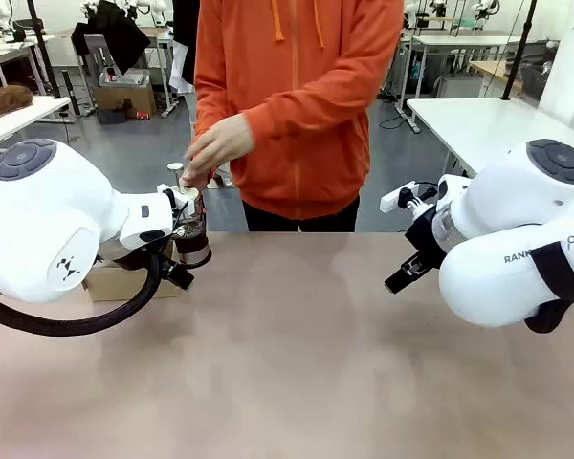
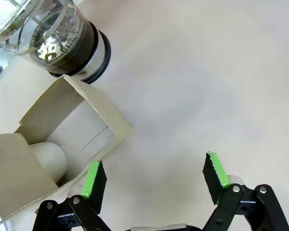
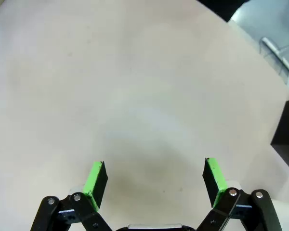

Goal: Pour a drink into a cup and package it in a carrier.
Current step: Pick up the 600 ml Paper Cup and place it in the middle top area of the table.

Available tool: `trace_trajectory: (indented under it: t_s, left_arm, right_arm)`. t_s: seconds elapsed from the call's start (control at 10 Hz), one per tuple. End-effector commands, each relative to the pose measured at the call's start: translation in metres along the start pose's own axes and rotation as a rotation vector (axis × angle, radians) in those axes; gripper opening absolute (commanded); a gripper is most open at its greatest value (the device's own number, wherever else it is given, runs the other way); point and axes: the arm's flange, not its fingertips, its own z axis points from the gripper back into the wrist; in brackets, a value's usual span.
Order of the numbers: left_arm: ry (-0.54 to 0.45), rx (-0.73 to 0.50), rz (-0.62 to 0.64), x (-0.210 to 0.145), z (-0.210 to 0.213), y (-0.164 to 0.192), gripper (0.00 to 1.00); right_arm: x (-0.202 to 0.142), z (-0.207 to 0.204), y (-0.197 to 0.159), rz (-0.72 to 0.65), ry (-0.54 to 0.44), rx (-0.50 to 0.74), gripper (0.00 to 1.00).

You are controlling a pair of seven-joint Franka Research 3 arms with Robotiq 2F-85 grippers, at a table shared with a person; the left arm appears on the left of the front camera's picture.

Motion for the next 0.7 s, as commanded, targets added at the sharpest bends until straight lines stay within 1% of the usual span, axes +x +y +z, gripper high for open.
trace_trajectory:
  t_s: [0.0,0.6]
  left_arm:
    - [0.0,0.0,0.0,0.0,0.0,0.0,1.0]
    - [0.0,0.0,0.0,0.0,0.0,0.0,1.0]
  right_arm:
    - [0.0001,0.0001,0.0,0.0,-0.001,0.0,1.0]
    - [0.0001,0.0001,0.0,0.0,-0.001,0.0,1.0]
